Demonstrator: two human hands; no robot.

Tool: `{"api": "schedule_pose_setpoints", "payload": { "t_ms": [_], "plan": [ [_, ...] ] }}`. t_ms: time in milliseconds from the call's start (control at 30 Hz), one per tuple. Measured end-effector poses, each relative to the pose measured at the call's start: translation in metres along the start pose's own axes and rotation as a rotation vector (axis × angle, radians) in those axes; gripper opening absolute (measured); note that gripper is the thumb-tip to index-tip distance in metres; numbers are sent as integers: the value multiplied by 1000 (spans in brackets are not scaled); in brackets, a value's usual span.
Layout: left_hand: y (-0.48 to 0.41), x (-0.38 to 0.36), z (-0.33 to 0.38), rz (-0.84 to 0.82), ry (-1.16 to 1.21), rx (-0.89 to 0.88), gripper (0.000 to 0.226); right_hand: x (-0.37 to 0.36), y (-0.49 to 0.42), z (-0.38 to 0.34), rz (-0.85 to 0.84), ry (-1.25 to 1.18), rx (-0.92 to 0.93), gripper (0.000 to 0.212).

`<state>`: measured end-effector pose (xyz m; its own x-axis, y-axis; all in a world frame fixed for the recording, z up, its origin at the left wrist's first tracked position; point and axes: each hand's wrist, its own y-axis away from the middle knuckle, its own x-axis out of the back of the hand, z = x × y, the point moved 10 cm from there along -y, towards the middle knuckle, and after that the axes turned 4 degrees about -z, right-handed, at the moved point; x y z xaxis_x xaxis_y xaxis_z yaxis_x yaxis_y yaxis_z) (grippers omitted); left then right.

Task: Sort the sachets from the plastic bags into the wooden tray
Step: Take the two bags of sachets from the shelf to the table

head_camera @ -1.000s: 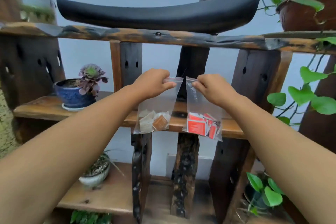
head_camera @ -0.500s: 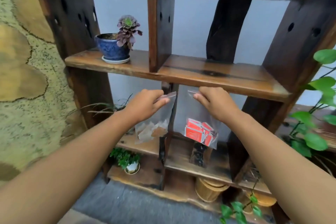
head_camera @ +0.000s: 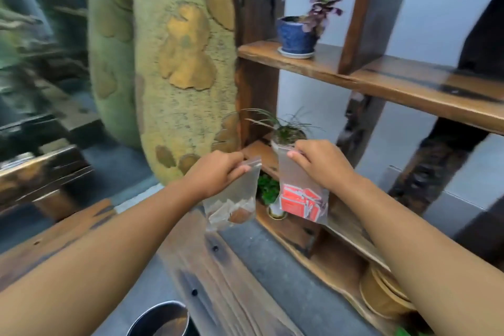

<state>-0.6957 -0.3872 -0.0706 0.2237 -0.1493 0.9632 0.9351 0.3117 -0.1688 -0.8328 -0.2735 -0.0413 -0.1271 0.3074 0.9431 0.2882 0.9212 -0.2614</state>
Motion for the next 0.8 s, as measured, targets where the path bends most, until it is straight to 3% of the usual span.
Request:
{"api": "schedule_pose_setpoints", "payload": {
  "t_ms": [100,433,800],
  "plan": [
    [47,15,-19,-10,-83,54,32,-14,-17,-56,-18,-54,111,31],
    [218,79,-101,170,-120,477,32,-49,-39,-251,-88,-159,459,46],
    [429,93,-156,259,-72,818,30,-121,11,-446,-221,-195,724,36]
  ]
}}
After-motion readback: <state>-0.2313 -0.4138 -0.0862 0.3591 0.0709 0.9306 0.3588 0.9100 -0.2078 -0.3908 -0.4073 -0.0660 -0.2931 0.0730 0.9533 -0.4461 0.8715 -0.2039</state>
